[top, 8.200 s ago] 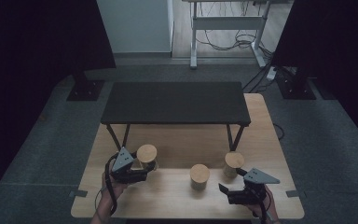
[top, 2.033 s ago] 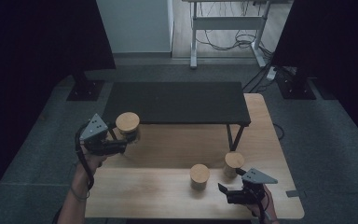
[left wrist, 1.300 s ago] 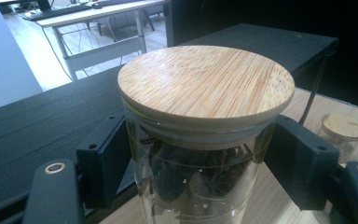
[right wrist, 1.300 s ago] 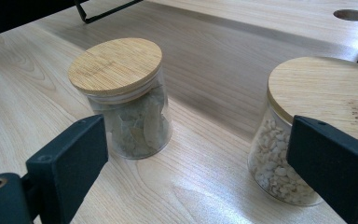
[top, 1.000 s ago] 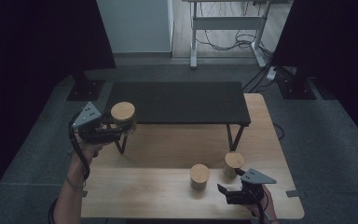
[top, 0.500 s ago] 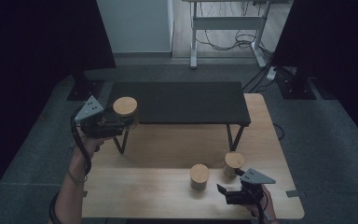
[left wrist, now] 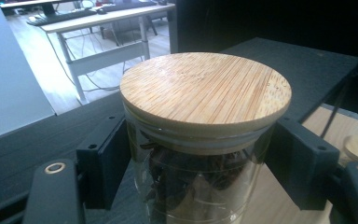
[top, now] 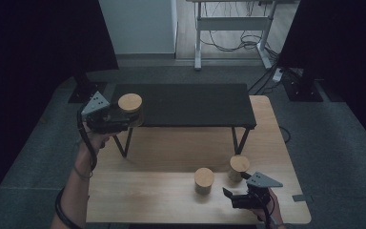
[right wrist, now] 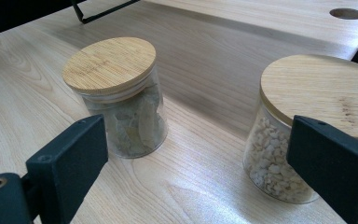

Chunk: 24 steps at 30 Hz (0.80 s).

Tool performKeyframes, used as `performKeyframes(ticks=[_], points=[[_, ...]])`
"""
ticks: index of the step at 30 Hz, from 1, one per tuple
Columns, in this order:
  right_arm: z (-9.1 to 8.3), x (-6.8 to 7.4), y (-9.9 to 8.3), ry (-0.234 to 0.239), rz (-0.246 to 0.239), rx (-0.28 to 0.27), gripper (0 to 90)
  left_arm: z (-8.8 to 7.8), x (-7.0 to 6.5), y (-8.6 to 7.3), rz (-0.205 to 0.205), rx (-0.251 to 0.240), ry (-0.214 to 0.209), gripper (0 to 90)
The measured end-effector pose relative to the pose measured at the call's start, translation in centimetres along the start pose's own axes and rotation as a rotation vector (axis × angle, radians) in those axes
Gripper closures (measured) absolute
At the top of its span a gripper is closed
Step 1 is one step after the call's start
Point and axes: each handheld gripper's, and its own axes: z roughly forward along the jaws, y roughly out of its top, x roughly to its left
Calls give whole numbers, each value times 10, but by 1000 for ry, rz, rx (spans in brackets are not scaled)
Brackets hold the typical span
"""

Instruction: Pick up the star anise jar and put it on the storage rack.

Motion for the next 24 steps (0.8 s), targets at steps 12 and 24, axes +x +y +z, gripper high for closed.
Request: performKeyframes(ticks=[12, 24], points=[[1, 0, 0, 3, -2, 4, 48, 15, 14, 5, -9, -21, 84, 258], [1, 0, -1, 1, -5, 5, 47, 29, 23, -1, -26, 8, 129, 258]])
